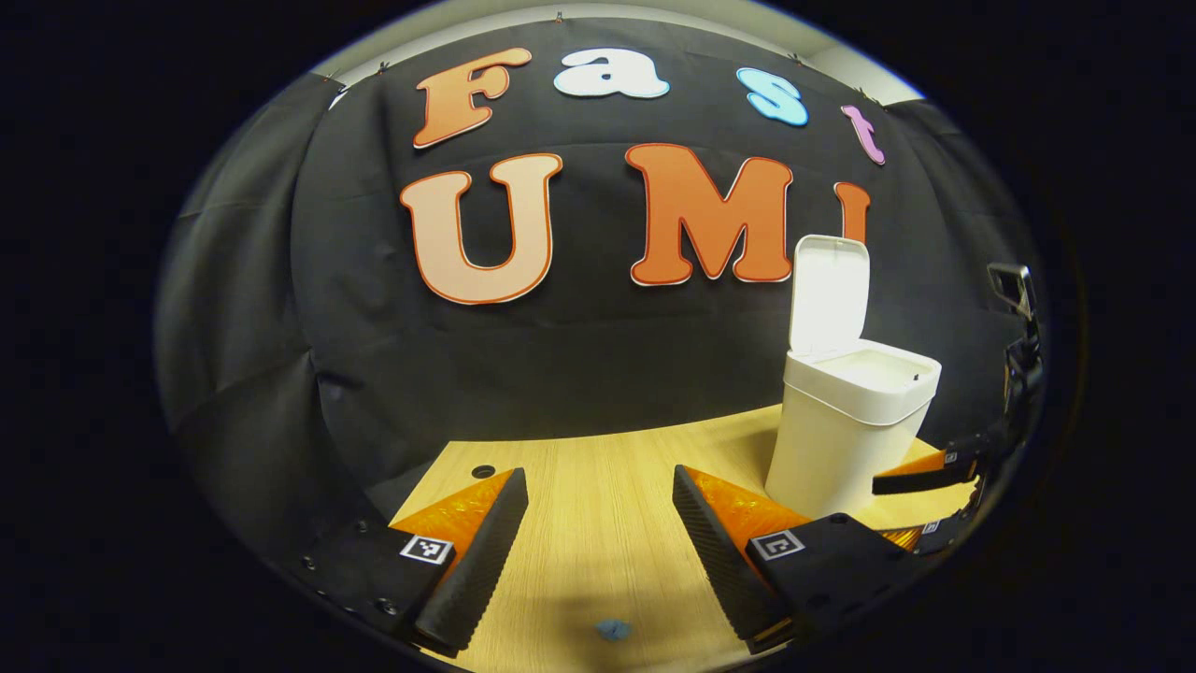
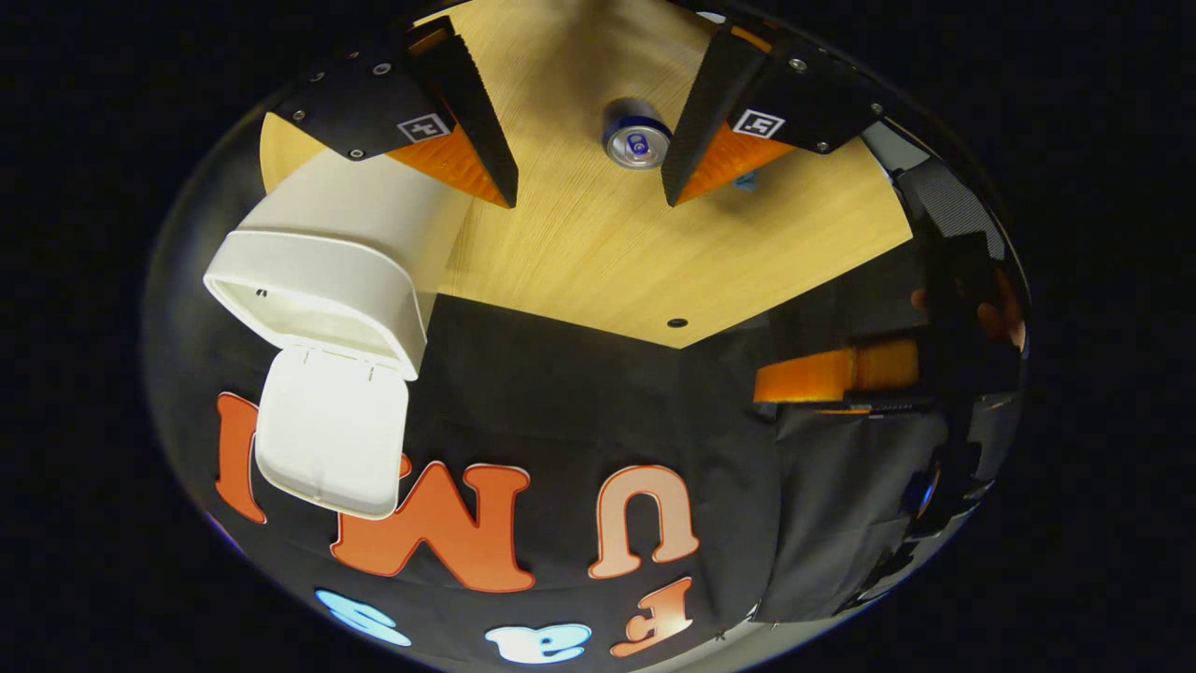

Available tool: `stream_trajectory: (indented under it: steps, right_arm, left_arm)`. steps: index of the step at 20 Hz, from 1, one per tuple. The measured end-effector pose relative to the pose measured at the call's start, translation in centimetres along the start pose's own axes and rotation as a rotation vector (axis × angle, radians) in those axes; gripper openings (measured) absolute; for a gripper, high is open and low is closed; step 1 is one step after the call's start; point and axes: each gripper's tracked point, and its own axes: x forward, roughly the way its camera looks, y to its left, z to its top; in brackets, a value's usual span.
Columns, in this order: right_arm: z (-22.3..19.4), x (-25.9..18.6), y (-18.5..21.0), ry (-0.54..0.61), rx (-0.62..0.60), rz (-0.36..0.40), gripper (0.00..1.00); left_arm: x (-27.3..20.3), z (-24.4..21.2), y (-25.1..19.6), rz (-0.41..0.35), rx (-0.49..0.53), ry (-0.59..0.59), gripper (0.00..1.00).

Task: Press the lid of the desktop garbage bin to open it, pick up the crumpled paper on the desktop and throw it into the bin, then pick up the pop can on the desktop and drop it into the bin, and finally close the garbage bin lid.

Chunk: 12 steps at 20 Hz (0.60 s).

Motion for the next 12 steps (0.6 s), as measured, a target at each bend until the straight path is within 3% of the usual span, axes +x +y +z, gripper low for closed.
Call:
stream_trajectory:
  steps: [8, 12]
  right_arm:
    - [-5.2, 2.5, 2.4, 0.116, -0.030, 0.078, 0.94]
    - [-7.6, 3.2, 2.9, 0.169, -0.047, 0.108, 0.95]
  left_arm:
    - [-0.4, -1.1, 1.2, 0.031, 0.008, 0.051, 1.00]
    - [-0.7, -2.6, 0.9, 0.012, -0.008, 0.108, 1.00]
